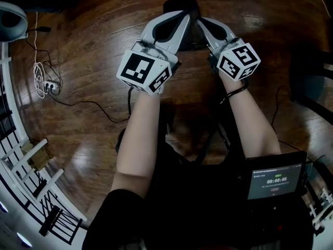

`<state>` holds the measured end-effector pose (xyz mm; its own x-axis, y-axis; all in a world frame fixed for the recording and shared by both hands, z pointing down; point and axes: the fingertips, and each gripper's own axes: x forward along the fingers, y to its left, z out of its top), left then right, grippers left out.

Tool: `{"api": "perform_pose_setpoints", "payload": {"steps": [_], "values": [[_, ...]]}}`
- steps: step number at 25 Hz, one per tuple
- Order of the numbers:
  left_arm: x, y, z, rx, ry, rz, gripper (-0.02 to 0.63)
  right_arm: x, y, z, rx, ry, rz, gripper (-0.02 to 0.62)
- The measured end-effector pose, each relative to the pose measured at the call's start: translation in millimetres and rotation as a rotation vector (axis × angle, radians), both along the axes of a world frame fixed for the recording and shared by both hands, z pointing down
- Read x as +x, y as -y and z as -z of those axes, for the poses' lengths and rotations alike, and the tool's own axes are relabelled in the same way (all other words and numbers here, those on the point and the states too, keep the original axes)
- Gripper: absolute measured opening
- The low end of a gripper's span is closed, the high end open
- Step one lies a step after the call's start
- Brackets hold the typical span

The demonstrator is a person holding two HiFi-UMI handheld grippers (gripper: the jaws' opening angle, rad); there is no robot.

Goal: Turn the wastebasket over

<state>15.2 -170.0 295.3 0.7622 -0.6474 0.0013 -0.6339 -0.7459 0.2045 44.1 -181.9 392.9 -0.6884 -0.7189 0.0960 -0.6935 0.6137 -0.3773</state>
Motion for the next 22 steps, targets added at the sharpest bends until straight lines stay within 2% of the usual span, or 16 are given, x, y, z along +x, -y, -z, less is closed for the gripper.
{"api": "perform_pose_setpoints", "payload": {"steps": [5,10,13,16,20,22], "values": [[11,7,4,-0.001,-0.01,-0.002,0.002,26,6,-52,-0.166,0.092,-0.126,0.011],[24,7,20,-0.002,-0.028,0.011,0.002,55,-26,-131,-0.438,0.247,-0.29,0.011],[19,8,25,-0.012,-0.029,0.028,0.002,50,-50,-190,-0.62,0.298,-0.314,0.011],[19,8,30,-0.012,-0.034,0.039,0.002,49,-72,-230,-0.779,0.404,-0.312,0.012],[22,8,33,-0.016,-0.052,0.038,0.002,49,-79,-249,-0.841,0.538,-0.358,0.019],[25,6,32,-0.016,-0.054,0.037,0.002,43,-79,-256,-0.857,0.594,-0.351,0.079]]}}
